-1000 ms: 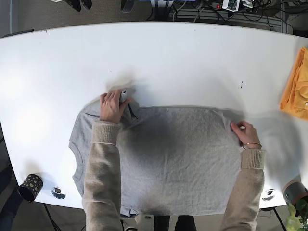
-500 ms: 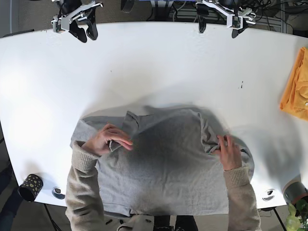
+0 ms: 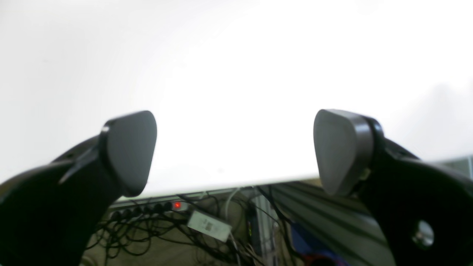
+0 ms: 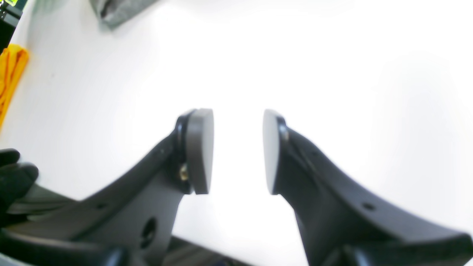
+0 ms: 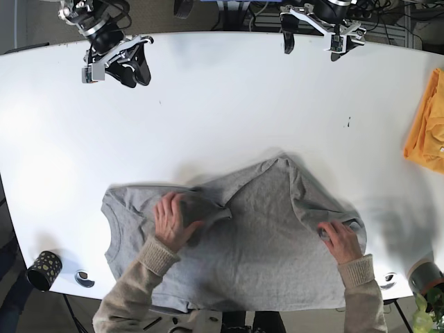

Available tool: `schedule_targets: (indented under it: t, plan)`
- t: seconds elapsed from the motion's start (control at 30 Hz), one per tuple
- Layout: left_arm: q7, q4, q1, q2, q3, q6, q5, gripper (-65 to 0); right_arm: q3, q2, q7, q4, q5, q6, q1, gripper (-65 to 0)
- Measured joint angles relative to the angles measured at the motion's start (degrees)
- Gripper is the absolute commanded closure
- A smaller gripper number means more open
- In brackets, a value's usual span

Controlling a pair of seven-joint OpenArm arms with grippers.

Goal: Fold the T-shirt properly

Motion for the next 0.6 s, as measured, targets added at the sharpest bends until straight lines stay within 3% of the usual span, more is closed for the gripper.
schedule_targets:
  t: [0.1,0.2,0.43,0.6]
  plan:
    - [0.28,0.22,0.55,0.07,1.03,-3.76,0.0,-64.0,-0.09,-0.11,-2.1,0.02,2.19,0.15,1.49,-20.8]
    - [0.17,0.9,0.66,0.48,1.03,-4.5,-0.04,-64.0,-0.13,-0.15,-4.5,0.0,4.94,0.15,3.06,-20.9]
    - [0.46,0.9,-4.37,1.49,-3.17,-4.37,-1.99,-65.0,-0.15,-0.35,-7.26,0.0,6.36,0.22,7.93,-36.8]
    - [6.47,0.9,-9.57,1.27,-8.26,-4.57,-3.78,-65.0,-0.44,-0.48,-9.9,-2.82,6.27,-0.04,12.96,-35.7]
